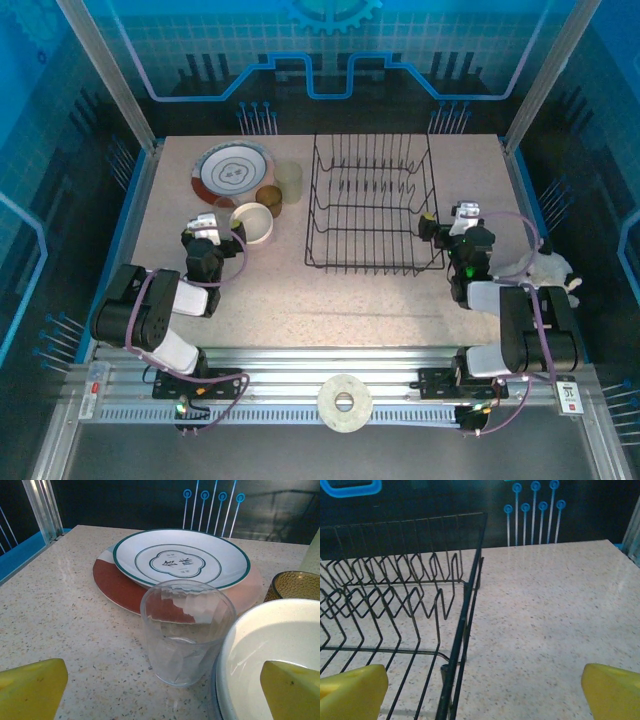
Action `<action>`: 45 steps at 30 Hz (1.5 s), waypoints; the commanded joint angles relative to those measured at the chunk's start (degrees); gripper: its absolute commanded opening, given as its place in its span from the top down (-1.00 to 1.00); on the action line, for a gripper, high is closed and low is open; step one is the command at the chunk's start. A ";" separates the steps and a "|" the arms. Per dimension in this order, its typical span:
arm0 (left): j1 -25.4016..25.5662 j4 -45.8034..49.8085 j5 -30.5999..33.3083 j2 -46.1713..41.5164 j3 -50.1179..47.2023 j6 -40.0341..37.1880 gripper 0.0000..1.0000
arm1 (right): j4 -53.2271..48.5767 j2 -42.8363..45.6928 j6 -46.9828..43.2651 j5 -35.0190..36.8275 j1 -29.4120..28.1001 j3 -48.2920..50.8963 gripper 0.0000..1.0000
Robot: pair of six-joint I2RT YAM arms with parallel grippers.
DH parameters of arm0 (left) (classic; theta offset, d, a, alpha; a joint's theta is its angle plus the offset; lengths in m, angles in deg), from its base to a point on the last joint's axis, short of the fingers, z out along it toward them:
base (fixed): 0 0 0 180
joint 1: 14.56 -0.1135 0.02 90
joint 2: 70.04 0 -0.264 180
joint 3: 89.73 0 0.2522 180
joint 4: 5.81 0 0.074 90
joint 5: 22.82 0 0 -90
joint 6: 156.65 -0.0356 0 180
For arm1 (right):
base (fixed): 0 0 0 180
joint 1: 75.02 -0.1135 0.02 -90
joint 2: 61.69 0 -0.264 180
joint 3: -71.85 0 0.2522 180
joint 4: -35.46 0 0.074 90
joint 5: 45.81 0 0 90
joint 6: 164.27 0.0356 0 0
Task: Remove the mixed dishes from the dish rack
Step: Reset both arms
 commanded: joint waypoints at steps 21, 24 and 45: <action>-0.52 1.73 -0.56 0.01 1.30 -0.61 -0.99 | 3.53 -6.60 -5.56 0.23 -2.65 0.41 -1.00; -0.52 4.43 -0.87 -0.04 2.58 -0.77 -0.99 | 3.58 -6.61 -5.60 0.22 -2.58 0.41 -1.00; -0.61 10.58 -1.64 -0.20 5.85 -0.90 -0.99 | 0.79 -6.68 -5.46 0.23 -2.65 -1.07 -1.00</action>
